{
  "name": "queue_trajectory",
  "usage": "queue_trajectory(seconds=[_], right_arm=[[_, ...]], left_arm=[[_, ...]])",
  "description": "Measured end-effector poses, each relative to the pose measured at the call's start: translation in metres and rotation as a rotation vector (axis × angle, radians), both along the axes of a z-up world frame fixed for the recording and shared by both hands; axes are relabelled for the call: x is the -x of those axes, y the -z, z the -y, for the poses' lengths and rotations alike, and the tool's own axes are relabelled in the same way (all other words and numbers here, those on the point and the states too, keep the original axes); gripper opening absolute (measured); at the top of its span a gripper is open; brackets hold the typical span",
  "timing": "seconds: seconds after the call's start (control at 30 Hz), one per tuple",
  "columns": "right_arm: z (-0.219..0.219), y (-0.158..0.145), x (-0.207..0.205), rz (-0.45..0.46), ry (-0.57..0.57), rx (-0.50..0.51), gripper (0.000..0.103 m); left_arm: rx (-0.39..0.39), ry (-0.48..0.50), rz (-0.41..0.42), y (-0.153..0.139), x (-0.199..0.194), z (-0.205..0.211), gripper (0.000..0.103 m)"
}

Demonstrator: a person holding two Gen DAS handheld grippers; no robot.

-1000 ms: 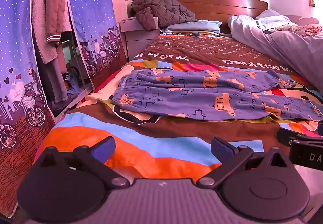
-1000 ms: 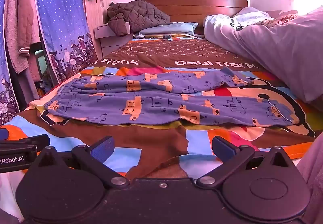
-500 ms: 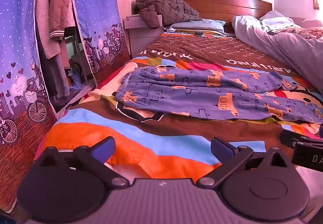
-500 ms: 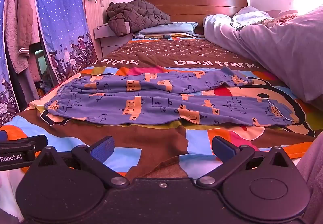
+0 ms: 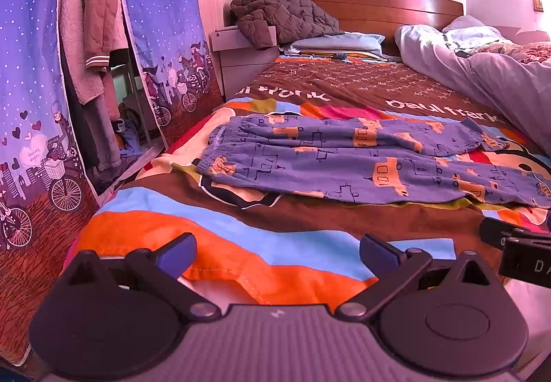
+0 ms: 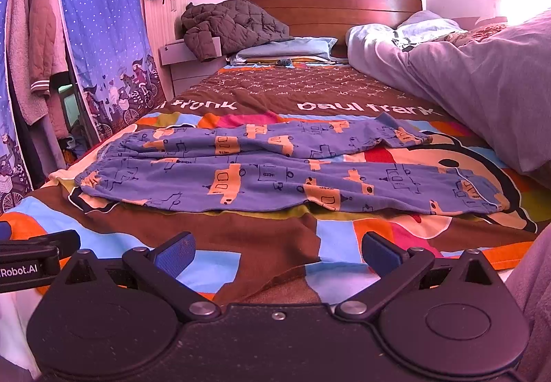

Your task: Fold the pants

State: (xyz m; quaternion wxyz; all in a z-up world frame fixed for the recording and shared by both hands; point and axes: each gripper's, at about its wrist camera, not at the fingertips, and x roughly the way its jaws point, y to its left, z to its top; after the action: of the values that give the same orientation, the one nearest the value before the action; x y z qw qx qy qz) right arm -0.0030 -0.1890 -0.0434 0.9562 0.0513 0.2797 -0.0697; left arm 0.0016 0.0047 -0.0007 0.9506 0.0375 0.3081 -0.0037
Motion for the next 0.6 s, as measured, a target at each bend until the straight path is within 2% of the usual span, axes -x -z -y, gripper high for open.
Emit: queue_trajectory(seconds=[0.6], right_arm=[[0.0036, -0.0002, 0.0006, 0.011, 0.020, -0.008, 0.102]], left_arm=[[-0.010, 0.006, 0.012, -0.0033, 0.0022, -0.0012, 0.103]])
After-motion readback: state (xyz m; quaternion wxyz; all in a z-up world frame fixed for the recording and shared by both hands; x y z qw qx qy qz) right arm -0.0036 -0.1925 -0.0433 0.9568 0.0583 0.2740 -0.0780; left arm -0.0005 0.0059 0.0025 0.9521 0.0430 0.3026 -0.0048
